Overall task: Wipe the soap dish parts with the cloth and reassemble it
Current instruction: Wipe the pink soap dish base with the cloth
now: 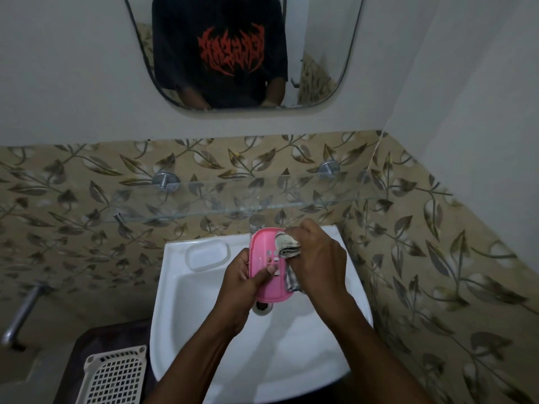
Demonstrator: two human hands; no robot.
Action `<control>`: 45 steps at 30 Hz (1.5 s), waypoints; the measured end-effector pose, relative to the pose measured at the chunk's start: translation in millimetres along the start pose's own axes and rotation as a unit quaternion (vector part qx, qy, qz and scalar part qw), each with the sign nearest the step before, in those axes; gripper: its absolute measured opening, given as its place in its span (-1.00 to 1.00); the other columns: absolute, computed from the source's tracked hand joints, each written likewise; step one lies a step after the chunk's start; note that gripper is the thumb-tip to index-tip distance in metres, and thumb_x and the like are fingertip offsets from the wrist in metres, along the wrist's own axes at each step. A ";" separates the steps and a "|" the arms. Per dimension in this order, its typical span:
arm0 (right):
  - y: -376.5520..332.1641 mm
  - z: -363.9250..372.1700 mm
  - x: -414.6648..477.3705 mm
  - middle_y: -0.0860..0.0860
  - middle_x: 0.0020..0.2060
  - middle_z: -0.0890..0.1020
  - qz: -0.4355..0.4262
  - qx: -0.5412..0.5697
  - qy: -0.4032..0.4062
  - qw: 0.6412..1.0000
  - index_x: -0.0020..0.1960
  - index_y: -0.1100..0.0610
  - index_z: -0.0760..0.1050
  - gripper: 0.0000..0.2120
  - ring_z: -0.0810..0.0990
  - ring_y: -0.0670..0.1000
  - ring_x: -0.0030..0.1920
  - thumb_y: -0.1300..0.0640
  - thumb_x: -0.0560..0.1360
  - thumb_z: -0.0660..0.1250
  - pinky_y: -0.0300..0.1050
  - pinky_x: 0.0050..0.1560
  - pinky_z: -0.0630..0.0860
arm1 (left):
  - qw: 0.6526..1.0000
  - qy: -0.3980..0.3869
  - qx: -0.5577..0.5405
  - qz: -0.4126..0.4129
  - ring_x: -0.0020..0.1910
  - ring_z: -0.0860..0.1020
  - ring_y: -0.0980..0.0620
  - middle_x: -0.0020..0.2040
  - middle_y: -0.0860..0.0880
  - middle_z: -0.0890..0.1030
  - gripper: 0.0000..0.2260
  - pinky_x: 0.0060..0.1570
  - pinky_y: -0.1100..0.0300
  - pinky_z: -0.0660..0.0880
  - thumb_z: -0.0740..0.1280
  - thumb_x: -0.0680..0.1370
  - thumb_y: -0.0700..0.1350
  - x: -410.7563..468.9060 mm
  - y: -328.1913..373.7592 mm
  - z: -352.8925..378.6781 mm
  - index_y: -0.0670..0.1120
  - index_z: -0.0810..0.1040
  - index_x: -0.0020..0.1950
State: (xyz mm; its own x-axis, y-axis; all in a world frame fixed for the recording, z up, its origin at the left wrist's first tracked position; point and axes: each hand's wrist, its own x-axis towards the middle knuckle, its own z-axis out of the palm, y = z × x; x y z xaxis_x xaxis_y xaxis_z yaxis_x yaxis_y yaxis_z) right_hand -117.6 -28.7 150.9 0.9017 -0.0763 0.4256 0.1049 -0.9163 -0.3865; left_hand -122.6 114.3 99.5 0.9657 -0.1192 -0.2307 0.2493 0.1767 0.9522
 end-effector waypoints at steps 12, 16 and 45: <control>3.8 -8.1 -23.8 -0.18 -0.03 0.54 0.098 0.183 -0.086 0.974 -0.08 -0.14 0.59 -0.88 0.57 -0.11 -0.09 -0.01 0.41 0.49 -0.25 -0.09 0.51 | 0.998 -0.025 0.061 0.023 0.06 0.65 -0.09 0.08 -0.08 0.69 -0.71 0.00 0.00 0.62 0.45 0.49 -0.22 5.6 19.6 -15.2 -0.05 0.56 0.19; 19.4 -14.5 5.5 -0.05 0.02 0.69 0.096 0.293 -0.125 0.943 0.07 0.03 0.65 -0.66 0.64 -0.05 0.03 -0.07 0.34 0.53 0.02 0.15 0.55 | 0.990 -0.085 0.108 0.007 0.06 0.66 -0.11 0.07 -0.09 0.69 -0.69 0.05 -0.04 0.62 0.49 0.46 -0.20 4.9 29.8 -16.2 -0.05 0.57 0.17; -22.7 7.5 -25.7 -0.15 -0.19 0.62 0.053 0.155 -0.036 0.986 -0.06 -0.03 0.61 -0.84 0.56 -0.17 -0.22 -0.04 0.44 0.31 -0.31 -0.16 0.53 | 0.992 0.082 0.083 0.044 -0.24 0.66 0.01 -0.22 -0.03 0.71 -0.90 -0.32 0.21 0.59 0.43 0.49 -0.24 -12.8 28.1 8.6 -0.05 0.64 -0.07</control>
State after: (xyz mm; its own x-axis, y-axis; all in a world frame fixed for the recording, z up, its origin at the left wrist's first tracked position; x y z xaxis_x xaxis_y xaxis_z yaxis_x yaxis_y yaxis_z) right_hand -140.0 -3.0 142.6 0.9411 -0.1264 0.3138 0.1214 -0.7394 -0.6622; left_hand -128.6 112.3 131.0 0.9854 0.0531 -0.1617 0.1611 0.0154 0.9868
